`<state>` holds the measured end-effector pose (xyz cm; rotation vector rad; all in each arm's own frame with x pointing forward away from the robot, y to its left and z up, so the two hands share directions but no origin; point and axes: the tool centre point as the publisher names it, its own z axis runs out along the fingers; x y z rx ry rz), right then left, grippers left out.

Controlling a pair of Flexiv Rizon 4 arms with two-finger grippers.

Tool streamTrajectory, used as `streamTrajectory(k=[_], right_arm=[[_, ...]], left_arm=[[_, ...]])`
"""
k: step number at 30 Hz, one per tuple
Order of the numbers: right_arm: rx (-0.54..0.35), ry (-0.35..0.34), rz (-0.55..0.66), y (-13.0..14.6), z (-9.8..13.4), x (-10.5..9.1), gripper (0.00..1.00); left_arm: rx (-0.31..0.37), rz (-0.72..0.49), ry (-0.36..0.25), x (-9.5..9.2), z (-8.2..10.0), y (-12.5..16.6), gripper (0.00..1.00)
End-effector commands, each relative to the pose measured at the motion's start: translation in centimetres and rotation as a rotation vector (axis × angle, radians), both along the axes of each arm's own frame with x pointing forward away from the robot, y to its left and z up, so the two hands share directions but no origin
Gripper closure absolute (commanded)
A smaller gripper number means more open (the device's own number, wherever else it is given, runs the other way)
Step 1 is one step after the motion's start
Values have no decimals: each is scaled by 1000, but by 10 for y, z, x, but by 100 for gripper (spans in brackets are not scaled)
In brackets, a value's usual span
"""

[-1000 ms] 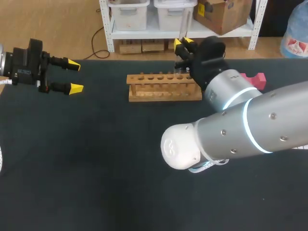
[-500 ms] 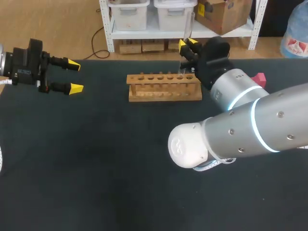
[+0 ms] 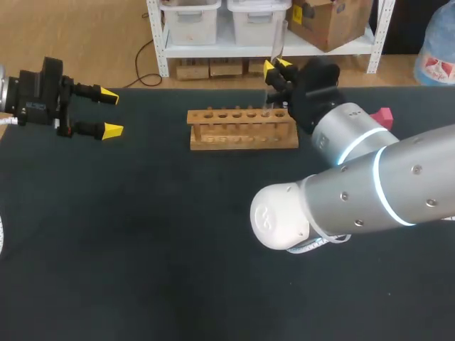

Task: Grasp the test tube, adjust it, and insert it.

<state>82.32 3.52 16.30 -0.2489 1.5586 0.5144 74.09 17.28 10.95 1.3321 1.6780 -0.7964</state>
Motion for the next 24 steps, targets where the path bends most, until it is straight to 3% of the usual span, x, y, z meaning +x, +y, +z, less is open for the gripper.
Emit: streamTrajectory(k=[1, 24], right_arm=[[0, 0, 5, 0, -1, -1, 100], [-8, 20, 13, 6, -19, 6, 100]], left_arm=[[-4, -2, -3, 0, -1, 1, 0], [-4, -2, -3, 0, -1, 1, 0]])
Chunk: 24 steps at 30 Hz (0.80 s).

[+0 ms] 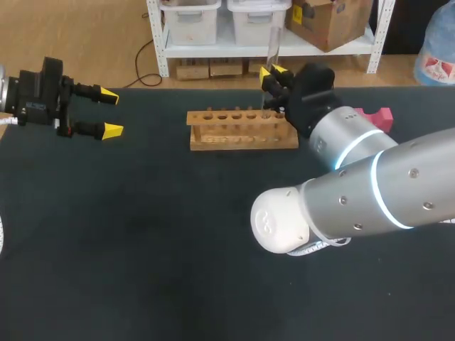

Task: Grasp the test tube, adjust it, and insert it.

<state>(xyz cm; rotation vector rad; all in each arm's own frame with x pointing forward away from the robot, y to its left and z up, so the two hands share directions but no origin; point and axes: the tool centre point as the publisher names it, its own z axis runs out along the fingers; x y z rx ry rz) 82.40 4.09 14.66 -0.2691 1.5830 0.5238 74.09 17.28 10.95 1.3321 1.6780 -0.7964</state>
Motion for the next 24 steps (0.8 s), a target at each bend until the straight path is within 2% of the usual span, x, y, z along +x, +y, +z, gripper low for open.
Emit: streamTrajectory(k=[1, 9, 24], right_arm=[[8, -1, -11, -1, -3, 7, 100], [15, -17, -9, 3, -3, 11, 100], [25, -12, -29, -6, -15, 2, 100]], left_arm=[[-4, -2, -3, 0, -1, 1, 0], [-4, -2, -3, 0, -1, 1, 0], [-4, -2, -3, 0, -1, 1, 0]])
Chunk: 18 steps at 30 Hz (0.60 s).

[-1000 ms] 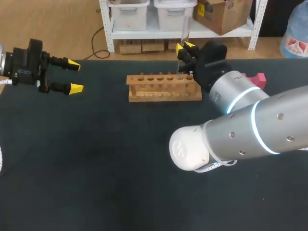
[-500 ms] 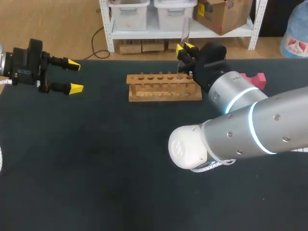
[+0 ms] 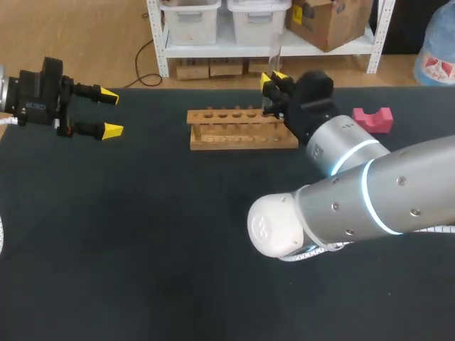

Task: Grasp the test tube, adjust it, and insert it.

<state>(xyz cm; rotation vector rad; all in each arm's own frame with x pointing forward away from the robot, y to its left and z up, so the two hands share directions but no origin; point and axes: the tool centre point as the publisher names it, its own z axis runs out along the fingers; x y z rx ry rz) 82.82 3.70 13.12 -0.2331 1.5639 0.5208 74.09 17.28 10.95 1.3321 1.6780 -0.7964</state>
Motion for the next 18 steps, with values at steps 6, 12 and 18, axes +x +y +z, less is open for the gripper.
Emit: streamTrajectory(k=[6, 12, 18], right_arm=[[-6, 1, -2, -1, -3, -9, 100], [-12, 14, 7, 0, -7, -15, 100], [-19, 28, 13, 2, -14, -16, 100]], left_arm=[[-4, -2, -3, 0, -1, 1, 0], [-4, -2, -3, 0, -1, 1, 0], [-4, -2, -3, 0, -1, 1, 0]])
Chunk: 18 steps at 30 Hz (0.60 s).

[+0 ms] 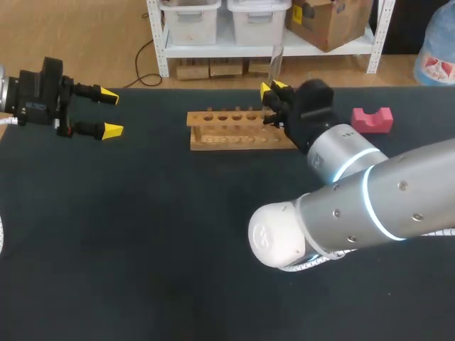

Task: Grasp the test tube, adjust it, and insert it.

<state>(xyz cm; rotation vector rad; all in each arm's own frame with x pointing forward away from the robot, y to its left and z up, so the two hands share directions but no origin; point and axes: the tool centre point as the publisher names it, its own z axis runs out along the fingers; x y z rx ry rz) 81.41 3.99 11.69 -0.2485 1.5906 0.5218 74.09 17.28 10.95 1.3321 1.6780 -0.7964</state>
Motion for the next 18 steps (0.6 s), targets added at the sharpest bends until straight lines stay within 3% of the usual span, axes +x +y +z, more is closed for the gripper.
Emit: streamTrajectory(k=[1, 18], right_arm=[[-4, 5, 2, 0, 0, -1, 100], [18, 13, -5, 6, -10, 6, 100]], left_arm=[[-4, -2, -3, 0, -1, 1, 0], [-4, -2, -3, 0, -1, 1, 0]])
